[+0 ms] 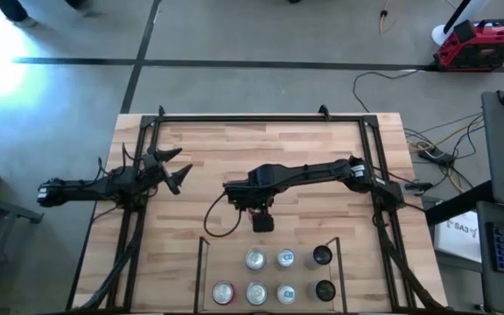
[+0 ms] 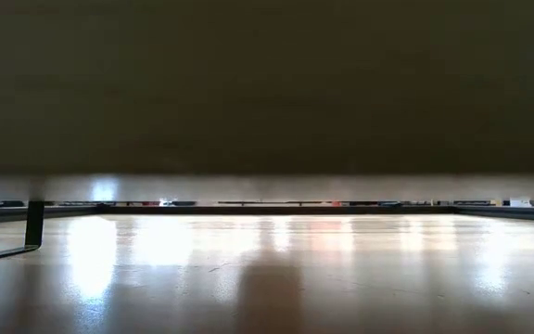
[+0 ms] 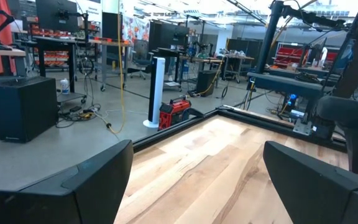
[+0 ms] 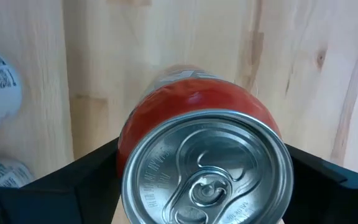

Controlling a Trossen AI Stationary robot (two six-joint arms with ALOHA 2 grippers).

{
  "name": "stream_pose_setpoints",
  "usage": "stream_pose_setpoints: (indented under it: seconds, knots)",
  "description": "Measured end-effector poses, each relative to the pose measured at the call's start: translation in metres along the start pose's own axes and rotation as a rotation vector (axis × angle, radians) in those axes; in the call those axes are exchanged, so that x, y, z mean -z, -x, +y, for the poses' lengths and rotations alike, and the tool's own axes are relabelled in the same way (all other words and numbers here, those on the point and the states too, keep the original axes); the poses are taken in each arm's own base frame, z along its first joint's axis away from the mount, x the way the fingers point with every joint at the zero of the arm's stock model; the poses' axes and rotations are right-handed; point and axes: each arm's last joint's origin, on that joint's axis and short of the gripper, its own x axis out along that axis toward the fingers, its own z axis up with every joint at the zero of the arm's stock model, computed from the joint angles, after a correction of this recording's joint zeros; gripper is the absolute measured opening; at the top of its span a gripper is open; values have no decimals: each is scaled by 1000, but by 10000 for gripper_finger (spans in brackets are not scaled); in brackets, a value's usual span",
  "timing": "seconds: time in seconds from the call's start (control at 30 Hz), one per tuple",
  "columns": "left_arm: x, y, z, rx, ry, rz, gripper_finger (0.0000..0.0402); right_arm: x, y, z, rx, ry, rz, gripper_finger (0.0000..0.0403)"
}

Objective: Place canned beverage on shelf
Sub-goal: Put the red soda can on the shelf aligned with the other red soda can

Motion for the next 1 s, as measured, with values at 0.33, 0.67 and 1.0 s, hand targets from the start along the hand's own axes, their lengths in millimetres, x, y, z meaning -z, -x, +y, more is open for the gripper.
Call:
stream_pose_setpoints:
  seconds: [0.33,0.67,1.0]
  knots:
    - [0,0,0,0,0,0,346,-3,0,0,3,257,-32,325]
    - [0,0,0,0,0,0,346,-7,0,2,-33,553,-83,325]
    - [0,0,0,0,0,0,346,-9,-3,2,-24,763,-107,325]
